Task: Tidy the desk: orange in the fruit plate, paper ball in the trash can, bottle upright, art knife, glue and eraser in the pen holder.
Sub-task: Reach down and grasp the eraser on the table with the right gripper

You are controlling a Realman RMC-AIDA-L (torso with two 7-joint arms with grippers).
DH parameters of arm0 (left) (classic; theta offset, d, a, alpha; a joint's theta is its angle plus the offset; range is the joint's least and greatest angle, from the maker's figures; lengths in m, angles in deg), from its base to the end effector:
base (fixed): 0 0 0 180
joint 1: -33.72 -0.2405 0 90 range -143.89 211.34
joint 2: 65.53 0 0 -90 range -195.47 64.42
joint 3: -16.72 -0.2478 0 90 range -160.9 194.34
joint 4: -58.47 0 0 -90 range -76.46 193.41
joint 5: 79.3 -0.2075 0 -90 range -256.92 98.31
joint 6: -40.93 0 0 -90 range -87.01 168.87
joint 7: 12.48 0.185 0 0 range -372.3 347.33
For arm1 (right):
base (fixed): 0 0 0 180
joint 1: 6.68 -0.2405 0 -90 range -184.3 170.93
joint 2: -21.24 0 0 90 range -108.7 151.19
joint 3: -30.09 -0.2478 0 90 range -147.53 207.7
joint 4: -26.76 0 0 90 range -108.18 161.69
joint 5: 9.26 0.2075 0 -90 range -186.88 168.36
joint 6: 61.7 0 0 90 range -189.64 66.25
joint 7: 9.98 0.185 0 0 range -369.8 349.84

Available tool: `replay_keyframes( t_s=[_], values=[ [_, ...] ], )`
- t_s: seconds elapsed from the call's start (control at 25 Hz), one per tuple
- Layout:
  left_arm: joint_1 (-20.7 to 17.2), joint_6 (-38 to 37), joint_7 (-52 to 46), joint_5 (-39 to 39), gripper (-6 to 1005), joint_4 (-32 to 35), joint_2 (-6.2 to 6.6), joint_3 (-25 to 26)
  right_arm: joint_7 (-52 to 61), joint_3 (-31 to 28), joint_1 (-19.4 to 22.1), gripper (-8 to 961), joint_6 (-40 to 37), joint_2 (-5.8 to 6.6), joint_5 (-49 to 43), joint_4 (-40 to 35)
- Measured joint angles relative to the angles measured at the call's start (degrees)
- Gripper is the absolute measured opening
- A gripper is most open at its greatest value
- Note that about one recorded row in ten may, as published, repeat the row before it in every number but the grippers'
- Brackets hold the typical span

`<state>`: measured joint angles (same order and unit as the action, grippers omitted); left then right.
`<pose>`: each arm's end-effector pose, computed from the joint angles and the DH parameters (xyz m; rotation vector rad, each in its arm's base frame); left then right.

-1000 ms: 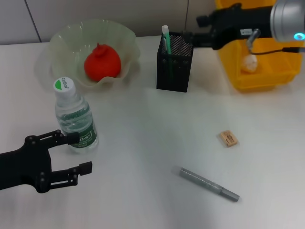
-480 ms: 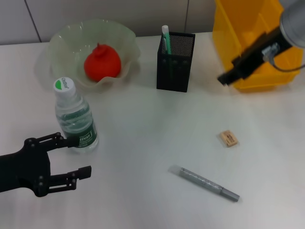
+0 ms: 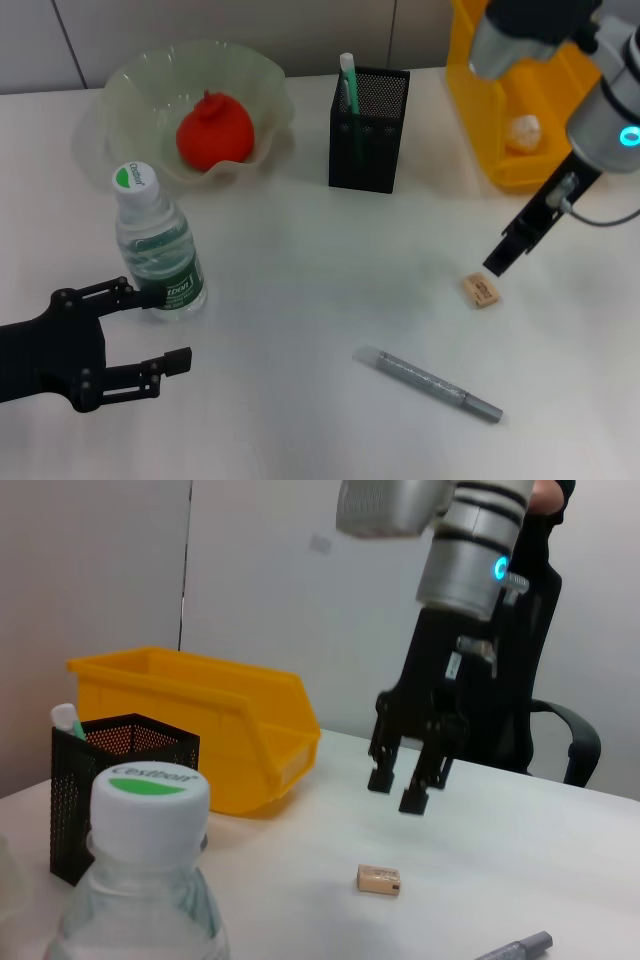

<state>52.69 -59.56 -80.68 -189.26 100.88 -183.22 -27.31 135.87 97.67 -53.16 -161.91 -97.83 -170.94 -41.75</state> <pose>-0.2643 0.2733 -0.0135 -2.8001 -0.4125 -0.7503 0.1971 0.3724 -0.0023 -2.5050 1.0370 -0.7433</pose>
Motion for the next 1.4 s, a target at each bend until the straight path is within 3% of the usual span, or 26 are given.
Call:
replay_keyframes(
  t_s=[0.6, 1.4],
  values=[
    [0.1, 0.4, 0.0, 0.0, 802, 0.0, -0.38, 0.0, 0.2, 2.1, -1.6, 554, 10.1, -0.29, 0.8, 13.7],
    [0.1, 0.5, 0.0, 0.0, 802, 0.0, -0.43, 0.0, 1.0, 4.5, -3.1, 552, 12.9, -0.38, 1.0, 18.0]
  ],
)
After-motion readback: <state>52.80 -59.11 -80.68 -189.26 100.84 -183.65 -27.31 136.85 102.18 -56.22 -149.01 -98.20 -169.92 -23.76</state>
